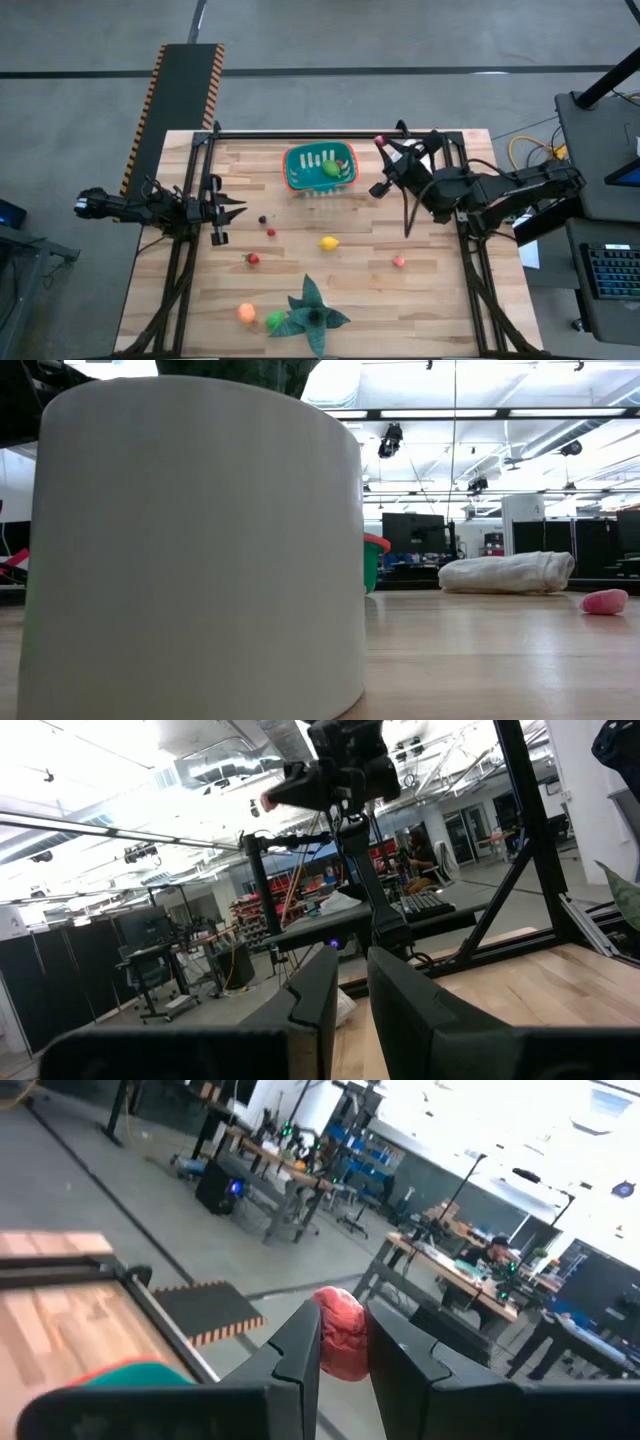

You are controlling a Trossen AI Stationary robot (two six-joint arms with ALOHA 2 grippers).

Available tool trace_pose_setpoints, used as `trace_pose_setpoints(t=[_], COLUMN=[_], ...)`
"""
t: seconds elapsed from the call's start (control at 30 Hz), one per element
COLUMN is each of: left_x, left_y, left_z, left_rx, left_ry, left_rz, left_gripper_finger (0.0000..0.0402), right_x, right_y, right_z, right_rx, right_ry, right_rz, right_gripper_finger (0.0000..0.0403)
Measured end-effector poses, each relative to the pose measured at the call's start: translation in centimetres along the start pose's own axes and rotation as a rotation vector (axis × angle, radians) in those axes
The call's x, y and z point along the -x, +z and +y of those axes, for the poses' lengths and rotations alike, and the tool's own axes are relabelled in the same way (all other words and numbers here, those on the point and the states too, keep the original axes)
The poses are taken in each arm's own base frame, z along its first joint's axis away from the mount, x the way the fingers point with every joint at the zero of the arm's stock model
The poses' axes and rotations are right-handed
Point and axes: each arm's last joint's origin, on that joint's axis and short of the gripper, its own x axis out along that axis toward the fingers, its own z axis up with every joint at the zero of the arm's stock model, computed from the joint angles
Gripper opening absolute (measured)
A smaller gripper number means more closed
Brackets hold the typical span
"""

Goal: Pick and placing Produce into tupperware
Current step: Put the peach toy into the bin

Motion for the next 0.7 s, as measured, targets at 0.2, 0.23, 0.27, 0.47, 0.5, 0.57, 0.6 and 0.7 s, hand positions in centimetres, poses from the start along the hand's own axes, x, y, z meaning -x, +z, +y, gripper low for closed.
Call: trace_pose_setpoints(t=[0.2,0.23,0.27,0.47,0.5,0.57,0.6,0.7], left_x=[0.0,0.0,0.0,0.0,0.0,0.0,0.0,0.0], left_y=[0.0,0.0,0.0,0.0,0.0,0.0,0.0,0.0], left_z=[0.0,0.0,0.0,0.0,0.0,0.0,0.0,0.0], left_rx=[0.0,0.0,0.0,0.0,0.0,0.0,0.0,0.0], left_ry=[0.0,0.0,0.001,0.0,0.0,0.0,0.0,0.0], left_rz=[0.0,0.0,0.0,0.0,0.0,0.0,0.0,0.0], left_gripper_finger=[0.0046,0.0046,0.0046,0.0046,0.0046,0.0046,0.0046,0.0046], right_x=[-0.5,-0.5,-0.5,-0.4,-0.4,-0.5,-0.6,-0.9], right_y=[-1.1,-0.9,-0.6,1.0,1.0,0.9,0.8,-0.5], right_z=[0.1,0.0,0.0,-0.7,-0.7,-0.7,-0.6,0.1], right_rx=[-0.037,-0.03,-0.025,-0.005,-0.007,-0.009,-0.016,-0.03], right_ry=[-0.004,-0.007,-0.011,-0.018,-0.005,0.011,0.017,0.034], right_rz=[0.055,0.047,0.033,-0.06,-0.07,-0.072,-0.067,-0.02], right_gripper_finger=[0.0065,0.0065,0.0065,0.0065,0.0065,0.0065,0.0065,0.0065])
